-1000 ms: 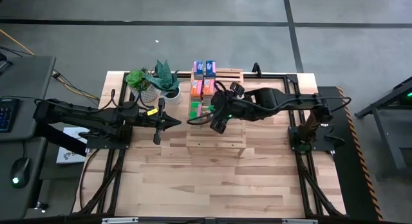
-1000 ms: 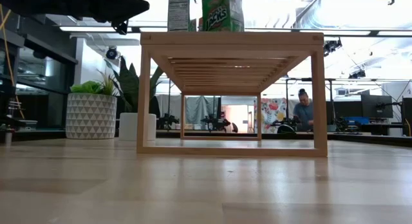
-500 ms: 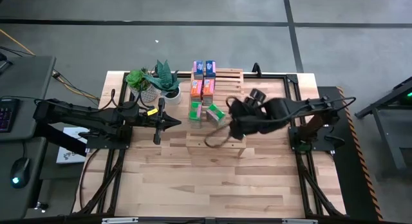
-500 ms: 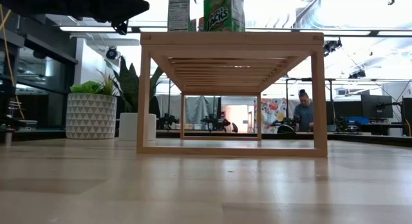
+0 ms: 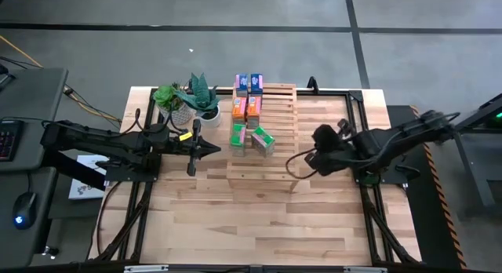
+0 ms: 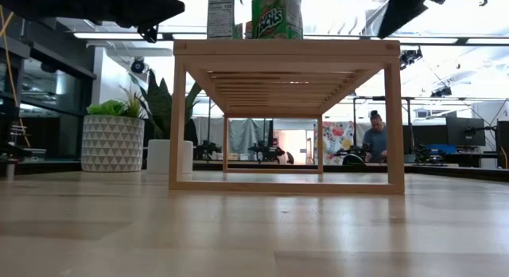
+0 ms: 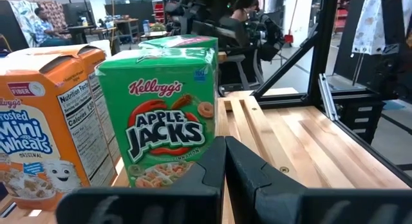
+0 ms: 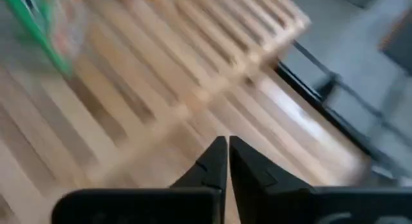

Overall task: Stack cereal on shelf
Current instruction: Put the green cereal box on the shelf aligned with the other green cereal box

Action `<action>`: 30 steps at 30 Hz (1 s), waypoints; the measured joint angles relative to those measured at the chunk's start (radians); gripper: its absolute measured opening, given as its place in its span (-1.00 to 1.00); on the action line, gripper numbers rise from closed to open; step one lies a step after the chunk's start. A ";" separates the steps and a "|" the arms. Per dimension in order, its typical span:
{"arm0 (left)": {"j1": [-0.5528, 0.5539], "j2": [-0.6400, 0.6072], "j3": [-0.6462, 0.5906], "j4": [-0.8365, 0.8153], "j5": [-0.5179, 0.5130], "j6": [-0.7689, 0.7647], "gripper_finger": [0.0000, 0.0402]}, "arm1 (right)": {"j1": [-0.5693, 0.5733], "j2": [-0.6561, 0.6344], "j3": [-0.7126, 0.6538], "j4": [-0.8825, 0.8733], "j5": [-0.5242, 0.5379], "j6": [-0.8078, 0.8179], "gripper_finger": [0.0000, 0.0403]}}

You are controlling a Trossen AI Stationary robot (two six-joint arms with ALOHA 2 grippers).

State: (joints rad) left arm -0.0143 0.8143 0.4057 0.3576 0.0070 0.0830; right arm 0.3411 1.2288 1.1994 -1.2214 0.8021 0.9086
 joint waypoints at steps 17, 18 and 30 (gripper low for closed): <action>0.001 0.000 0.000 0.000 -0.040 0.000 -1.00 | -0.184 -0.083 -0.561 1.355 -0.121 -0.517 -1.00; 0.001 0.000 0.000 -0.001 -0.045 0.000 -1.00 | -0.188 -0.063 -0.561 1.379 -0.123 -0.517 -1.00; 0.001 0.000 0.000 -0.002 -0.056 0.000 -1.00 | -0.196 0.061 -0.560 1.548 -0.210 -0.525 -1.00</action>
State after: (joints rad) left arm -0.0135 0.8143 0.4057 0.3561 -0.0494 0.0826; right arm 0.1455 1.2896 0.6392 0.3262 0.5924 0.3834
